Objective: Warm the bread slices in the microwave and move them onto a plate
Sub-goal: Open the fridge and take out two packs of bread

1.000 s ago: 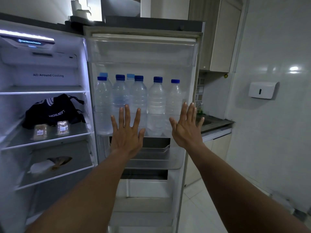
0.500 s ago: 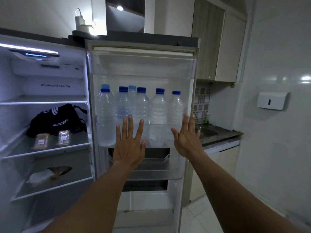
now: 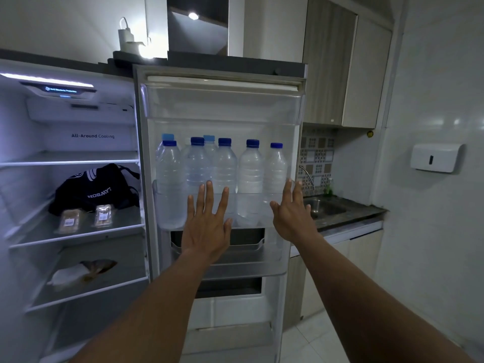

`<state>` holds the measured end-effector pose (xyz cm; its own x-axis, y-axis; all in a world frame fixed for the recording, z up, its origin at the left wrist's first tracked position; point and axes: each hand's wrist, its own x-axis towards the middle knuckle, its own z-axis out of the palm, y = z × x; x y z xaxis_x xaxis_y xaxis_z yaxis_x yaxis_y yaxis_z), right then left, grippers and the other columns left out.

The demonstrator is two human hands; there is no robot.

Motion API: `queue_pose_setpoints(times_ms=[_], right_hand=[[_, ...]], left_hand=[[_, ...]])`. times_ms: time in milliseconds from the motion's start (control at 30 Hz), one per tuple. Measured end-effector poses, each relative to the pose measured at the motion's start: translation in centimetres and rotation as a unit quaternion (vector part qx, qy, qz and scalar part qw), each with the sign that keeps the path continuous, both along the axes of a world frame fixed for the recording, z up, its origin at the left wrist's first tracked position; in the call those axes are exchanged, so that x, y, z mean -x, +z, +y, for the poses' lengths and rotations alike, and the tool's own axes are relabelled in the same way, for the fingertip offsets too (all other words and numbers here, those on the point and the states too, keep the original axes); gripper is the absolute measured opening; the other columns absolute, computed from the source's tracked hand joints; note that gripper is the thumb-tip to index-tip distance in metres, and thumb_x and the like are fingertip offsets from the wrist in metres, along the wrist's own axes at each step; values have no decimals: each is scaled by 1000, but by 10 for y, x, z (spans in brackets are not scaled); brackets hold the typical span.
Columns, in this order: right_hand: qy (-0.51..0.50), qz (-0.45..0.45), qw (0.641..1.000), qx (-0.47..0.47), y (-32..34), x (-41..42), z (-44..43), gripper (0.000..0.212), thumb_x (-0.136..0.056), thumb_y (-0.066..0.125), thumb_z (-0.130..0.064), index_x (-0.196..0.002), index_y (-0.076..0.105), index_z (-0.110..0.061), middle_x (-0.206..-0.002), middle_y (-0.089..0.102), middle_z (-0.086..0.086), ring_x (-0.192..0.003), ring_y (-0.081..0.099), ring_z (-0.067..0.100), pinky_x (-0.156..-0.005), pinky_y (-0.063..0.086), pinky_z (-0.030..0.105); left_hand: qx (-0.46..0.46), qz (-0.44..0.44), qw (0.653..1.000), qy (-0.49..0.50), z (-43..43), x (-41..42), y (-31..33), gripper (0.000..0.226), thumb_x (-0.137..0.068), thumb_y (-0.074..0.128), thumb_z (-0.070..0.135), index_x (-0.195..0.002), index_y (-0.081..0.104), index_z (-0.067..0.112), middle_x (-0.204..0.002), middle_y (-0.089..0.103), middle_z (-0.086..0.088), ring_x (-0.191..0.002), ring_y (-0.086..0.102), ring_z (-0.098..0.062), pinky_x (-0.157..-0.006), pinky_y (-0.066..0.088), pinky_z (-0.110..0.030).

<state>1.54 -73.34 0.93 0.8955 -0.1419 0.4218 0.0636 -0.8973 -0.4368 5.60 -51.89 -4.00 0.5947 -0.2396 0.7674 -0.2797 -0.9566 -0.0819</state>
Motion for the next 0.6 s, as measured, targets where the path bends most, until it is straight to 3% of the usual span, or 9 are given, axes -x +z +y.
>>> queue_pose_setpoints(times_ms=[133, 267, 433, 600], right_hand=[[-22, 2, 1000, 16, 0, -4, 0, 77, -107, 31, -42, -154, -24, -17, -162, -26, 11, -151, -17, 29, -119, -1, 58], [-37, -65, 996, 47, 3, 2, 14, 75, -106, 30, -41, -155, -21, -15, -164, -19, 15, -151, -17, 32, -121, -5, 54], [-35, -192, 979, 57, 18, 23, 53, 67, -104, 37, -33, -159, 3, -12, -165, 5, 20, -153, 1, 33, -123, 2, 48], [33, -226, 971, 70, 22, 35, 105, 63, -104, 41, -30, -158, 14, -11, -164, 15, 18, -152, 11, 31, -124, 11, 45]], left_hand=[[2, 10, 1000, 11, -4, 2, -1, 73, -95, 15, 55, -158, 3, 20, -163, -7, -19, -151, -6, -37, -120, -1, -55], [4, 5, 1000, 3, -1, 5, 3, 71, -97, 17, 53, -157, 2, 19, -163, -6, -18, -151, -5, -35, -121, 1, -53], [12, -10, 1000, -9, 27, 21, 16, 68, -100, 23, 47, -157, 1, 17, -163, -1, -16, -151, -2, -32, -121, 0, -48], [27, 8, 999, 45, 84, 36, 23, 69, -99, 17, 48, -156, -6, 17, -163, -7, -17, -151, -9, -32, -122, -3, -49]])
